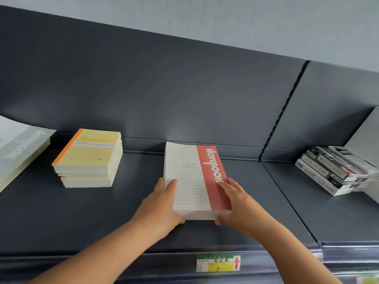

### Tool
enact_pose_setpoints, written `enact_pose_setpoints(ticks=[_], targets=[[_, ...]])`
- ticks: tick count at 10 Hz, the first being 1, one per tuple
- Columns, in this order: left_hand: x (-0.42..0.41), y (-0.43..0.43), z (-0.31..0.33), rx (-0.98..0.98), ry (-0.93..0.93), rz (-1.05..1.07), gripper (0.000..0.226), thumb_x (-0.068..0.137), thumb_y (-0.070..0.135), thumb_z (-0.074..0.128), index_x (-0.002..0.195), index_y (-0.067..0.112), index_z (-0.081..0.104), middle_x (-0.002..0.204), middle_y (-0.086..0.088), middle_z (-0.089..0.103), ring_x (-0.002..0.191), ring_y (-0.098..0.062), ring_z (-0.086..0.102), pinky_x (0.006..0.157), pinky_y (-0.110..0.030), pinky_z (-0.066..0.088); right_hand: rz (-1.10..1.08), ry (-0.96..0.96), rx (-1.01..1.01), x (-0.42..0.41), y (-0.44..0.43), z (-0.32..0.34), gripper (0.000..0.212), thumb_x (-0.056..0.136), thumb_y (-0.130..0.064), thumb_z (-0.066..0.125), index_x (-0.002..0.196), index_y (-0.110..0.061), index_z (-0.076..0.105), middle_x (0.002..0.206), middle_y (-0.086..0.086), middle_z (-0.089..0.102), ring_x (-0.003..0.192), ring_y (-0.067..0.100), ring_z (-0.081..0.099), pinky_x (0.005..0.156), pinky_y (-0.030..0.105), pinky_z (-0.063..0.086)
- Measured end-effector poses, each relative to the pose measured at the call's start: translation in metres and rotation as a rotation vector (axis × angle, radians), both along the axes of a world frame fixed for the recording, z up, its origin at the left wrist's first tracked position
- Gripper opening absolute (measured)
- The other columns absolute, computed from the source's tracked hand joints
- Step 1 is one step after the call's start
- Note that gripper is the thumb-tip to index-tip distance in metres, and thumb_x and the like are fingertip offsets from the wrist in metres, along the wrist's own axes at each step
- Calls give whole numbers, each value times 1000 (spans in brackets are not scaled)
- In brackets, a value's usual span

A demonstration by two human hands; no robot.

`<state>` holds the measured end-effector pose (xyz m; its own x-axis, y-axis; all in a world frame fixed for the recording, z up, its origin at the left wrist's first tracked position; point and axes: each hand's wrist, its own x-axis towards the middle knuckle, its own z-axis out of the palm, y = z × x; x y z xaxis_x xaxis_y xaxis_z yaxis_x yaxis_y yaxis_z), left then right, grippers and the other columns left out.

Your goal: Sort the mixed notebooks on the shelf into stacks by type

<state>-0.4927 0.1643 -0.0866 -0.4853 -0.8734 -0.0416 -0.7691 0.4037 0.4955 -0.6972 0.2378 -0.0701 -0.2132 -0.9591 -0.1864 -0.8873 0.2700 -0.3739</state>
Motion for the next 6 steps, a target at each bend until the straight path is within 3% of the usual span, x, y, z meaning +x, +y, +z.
enact_pose_setpoints(ticks=[3, 4, 5, 6], targets=[[-5, -1, -6, -44, 23, 45, 63, 71, 27, 78, 120, 27, 39, 126, 3, 39, 96, -19, 57, 78, -34, 55, -20, 29, -90, 9, -1, -8, 97, 79, -30, 77, 155, -25, 17, 162, -7, 8, 135, 18, 41, 104, 29, 43], [-4, 0, -3, -9, 41, 9, 74, 66, 33, 82, 125, 29, 36, 124, 4, 40, 101, -16, 54, 76, -31, 52, -5, 22, -102, 6, 0, -9, 97, 78, -30, 78, 154, -24, 19, 161, -8, 12, 135, 18, 40, 105, 30, 43], [3, 8, 5, 14, 47, 30, 89, 64, 42, 82, 133, 29, 28, 140, -2, 31, 120, -22, 47, 85, -35, 49, 6, -32, -115, 6, 4, -9, 99, 76, -36, 80, 153, -28, 19, 155, -9, 21, 134, 19, 41, 108, 37, 45], [7, 22, 20, -111, 69, 62, 81, 70, 41, 80, 135, 29, 32, 138, 0, 38, 130, -23, 42, 96, -39, 44, 54, -2, -186, 6, 11, -4, 89, 80, -44, 75, 151, -31, 22, 147, -11, 31, 135, 20, 38, 111, 45, 42]])
